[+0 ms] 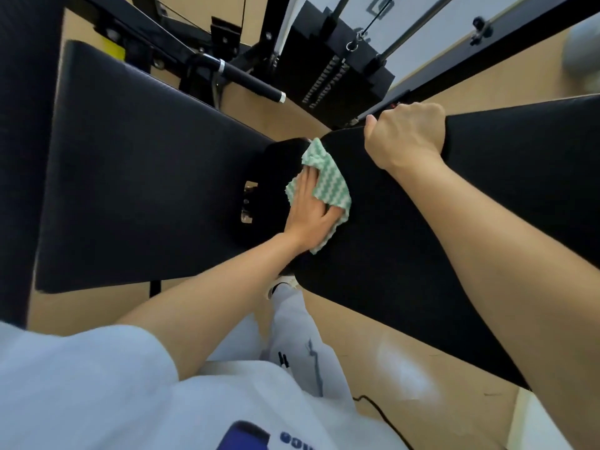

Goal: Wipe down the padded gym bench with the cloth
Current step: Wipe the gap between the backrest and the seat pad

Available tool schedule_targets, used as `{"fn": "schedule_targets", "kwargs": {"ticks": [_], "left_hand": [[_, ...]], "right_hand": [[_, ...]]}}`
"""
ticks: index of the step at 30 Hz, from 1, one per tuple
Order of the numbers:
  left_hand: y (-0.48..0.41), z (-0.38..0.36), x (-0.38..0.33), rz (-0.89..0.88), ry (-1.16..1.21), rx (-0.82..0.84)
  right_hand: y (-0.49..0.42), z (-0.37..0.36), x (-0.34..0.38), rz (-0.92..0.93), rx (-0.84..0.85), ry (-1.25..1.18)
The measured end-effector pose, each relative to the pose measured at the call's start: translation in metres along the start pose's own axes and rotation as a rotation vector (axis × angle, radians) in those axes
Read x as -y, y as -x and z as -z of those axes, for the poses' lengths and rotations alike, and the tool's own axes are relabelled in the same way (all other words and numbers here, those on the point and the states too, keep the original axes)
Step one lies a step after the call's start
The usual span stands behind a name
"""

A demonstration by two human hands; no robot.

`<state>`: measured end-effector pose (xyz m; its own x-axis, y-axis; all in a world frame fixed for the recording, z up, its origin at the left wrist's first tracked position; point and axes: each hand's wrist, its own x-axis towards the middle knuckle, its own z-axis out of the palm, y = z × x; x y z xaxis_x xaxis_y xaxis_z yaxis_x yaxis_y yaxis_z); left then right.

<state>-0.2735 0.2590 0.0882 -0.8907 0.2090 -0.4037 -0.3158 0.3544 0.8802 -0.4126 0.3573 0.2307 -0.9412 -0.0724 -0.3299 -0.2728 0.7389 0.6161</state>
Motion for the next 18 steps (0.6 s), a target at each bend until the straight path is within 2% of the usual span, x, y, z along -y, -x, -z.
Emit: {"fn": "schedule_targets", "kwargs": {"ticks": [3,9,11,14,18], "left_hand": [[-0.05,0.024,-0.018,0.102,0.071,-0.062],[-0.123,0.062,-0.04,0.156,-0.152,0.087],[-0.136,0.063,-0.043,0.104,-0.101,0.17],[-0.137,0.054,-0.051,-0.018,0.061,0.184],[-0.132,0.054,-0.028,-0.108,-0.143,0.111]], "right_hand": [[-0.003,-0.004,0.0,-0.005,-0.008,-0.008],[-0.007,-0.007,0.001,0.007,-0.023,0.002],[-0.006,-0.006,0.002,0.023,-0.039,0.014],[-0.005,-0.004,0.001,0.065,-0.063,0.025],[-0.007,-0.006,0.001,0.076,-0.054,0.027]]}}
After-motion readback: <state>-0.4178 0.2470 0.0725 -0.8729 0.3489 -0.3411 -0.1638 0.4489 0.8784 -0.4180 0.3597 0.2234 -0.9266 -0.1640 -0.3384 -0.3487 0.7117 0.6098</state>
